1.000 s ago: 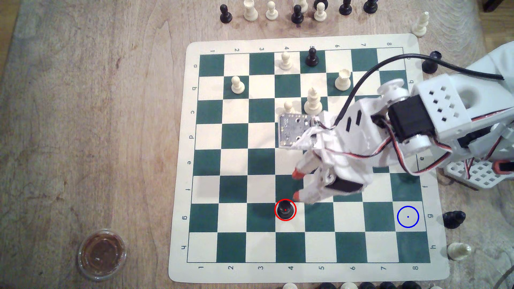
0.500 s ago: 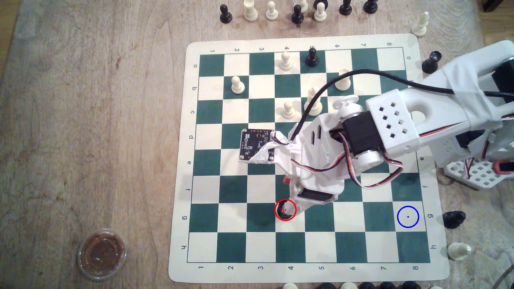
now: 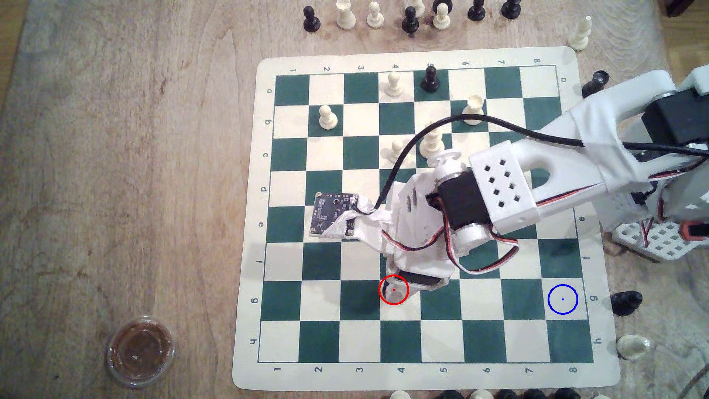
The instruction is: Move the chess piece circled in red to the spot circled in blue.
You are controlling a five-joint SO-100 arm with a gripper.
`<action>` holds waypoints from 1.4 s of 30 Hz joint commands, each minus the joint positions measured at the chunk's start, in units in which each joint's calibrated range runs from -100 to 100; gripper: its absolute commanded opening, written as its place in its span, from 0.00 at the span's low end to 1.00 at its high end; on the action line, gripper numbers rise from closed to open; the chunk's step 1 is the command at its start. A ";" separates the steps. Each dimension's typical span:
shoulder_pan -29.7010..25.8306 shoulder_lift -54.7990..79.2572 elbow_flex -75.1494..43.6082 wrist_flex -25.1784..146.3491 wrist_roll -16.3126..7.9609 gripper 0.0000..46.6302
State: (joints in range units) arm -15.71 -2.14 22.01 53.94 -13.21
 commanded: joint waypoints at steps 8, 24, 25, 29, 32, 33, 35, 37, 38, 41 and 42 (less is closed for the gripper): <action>-1.70 2.05 -6.32 -1.94 0.20 0.34; -2.32 3.33 -6.87 -2.51 -0.05 0.32; -2.32 3.41 -6.87 -2.51 0.00 0.31; -2.48 3.92 -7.14 -1.86 0.00 0.31; -2.48 4.60 -7.32 -1.36 0.00 0.31; -2.48 4.77 -7.41 -1.20 -0.05 0.31; -2.48 4.77 -7.41 -1.20 -0.05 0.31; -2.48 4.60 -7.50 -1.20 -0.15 0.30; -2.56 4.34 -7.50 -1.28 -0.20 0.29; -2.56 4.09 -7.50 -1.28 -0.20 0.28; -2.63 3.92 -7.50 -1.28 -0.24 0.26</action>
State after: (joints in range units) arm -17.99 3.64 19.30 52.35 -13.21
